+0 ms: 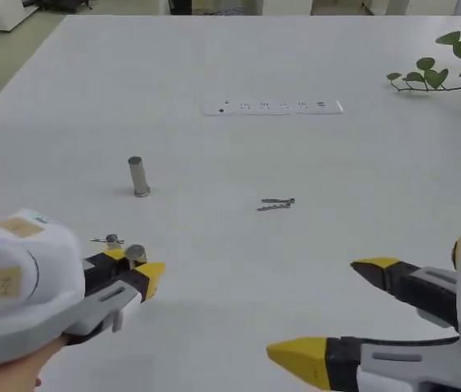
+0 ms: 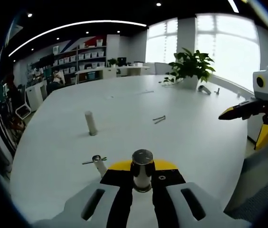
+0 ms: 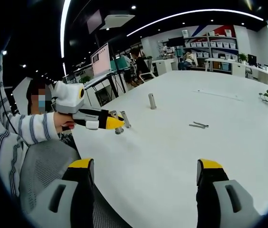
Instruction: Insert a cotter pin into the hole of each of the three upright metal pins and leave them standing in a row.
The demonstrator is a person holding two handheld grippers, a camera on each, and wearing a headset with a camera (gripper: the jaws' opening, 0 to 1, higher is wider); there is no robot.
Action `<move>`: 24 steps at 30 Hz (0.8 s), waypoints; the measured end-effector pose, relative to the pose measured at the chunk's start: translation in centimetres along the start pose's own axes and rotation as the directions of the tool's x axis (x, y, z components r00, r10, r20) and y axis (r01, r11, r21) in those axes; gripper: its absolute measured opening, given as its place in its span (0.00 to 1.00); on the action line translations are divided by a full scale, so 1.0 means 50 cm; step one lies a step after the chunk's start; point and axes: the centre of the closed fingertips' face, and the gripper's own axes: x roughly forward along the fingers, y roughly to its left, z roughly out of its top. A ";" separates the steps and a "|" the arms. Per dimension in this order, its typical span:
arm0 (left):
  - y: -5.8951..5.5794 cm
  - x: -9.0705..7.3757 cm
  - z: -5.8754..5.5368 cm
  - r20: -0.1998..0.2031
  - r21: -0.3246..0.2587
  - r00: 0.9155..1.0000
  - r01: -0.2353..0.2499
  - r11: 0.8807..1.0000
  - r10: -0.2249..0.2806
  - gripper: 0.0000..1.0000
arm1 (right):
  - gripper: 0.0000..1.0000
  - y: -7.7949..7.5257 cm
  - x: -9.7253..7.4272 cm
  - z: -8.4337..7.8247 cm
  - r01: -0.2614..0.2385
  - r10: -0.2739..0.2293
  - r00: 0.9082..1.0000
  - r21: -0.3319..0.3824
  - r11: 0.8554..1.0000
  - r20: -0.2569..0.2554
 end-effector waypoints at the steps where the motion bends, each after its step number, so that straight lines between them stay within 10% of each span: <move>1: -0.003 0.003 -0.002 -0.008 -0.002 1.000 0.006 1.000 -0.006 0.10 | 0.88 0.000 0.000 -0.001 0.000 0.000 1.000 0.002 1.000 0.000; 24: -0.029 0.058 -0.040 -0.090 0.046 0.996 0.031 0.998 -0.026 0.10 | 0.87 -0.005 0.004 -0.012 -0.018 0.018 0.999 0.008 1.000 -0.027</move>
